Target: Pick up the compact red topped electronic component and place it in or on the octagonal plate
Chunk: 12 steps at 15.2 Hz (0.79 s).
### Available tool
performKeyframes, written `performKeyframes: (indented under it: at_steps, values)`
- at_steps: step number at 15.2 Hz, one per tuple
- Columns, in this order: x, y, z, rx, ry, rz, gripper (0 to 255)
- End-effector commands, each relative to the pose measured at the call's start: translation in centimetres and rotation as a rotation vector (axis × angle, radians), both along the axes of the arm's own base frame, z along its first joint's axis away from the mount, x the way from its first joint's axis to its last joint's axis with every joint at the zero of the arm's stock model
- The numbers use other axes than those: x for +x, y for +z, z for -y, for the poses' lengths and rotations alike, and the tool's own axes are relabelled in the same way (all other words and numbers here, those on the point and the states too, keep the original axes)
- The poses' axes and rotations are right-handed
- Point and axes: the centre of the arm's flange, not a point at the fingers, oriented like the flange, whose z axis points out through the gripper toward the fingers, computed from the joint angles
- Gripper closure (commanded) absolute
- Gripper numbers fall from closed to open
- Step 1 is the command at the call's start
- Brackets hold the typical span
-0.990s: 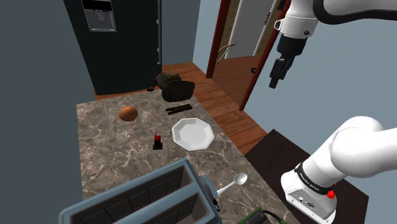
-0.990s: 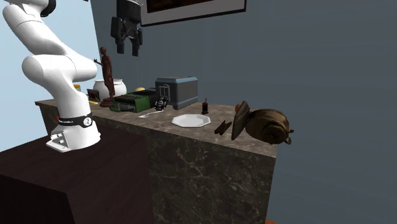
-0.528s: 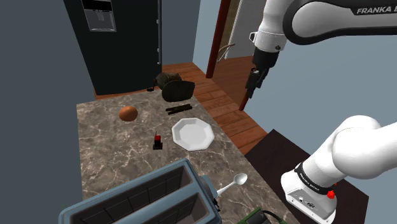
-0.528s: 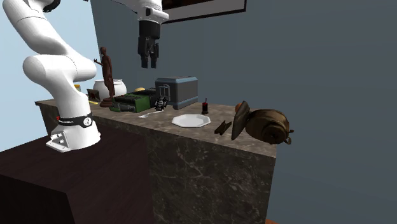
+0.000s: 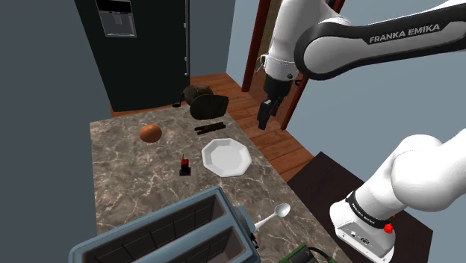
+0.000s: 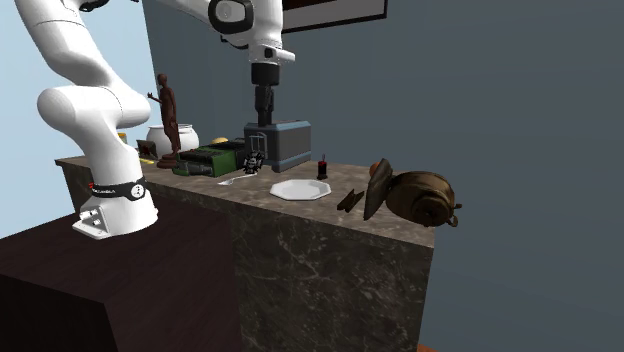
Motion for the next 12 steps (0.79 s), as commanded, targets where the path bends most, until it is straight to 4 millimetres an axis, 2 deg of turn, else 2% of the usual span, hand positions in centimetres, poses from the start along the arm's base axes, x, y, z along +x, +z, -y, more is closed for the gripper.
performKeyframes:
  at_steps: [1, 12]
  values:
    - [1.5, -1.4, -1.9, 0.007, 0.022, 0.010, 0]
    - [6.2, -7.9, -13.2, 0.037, 0.139, 0.058, 0]
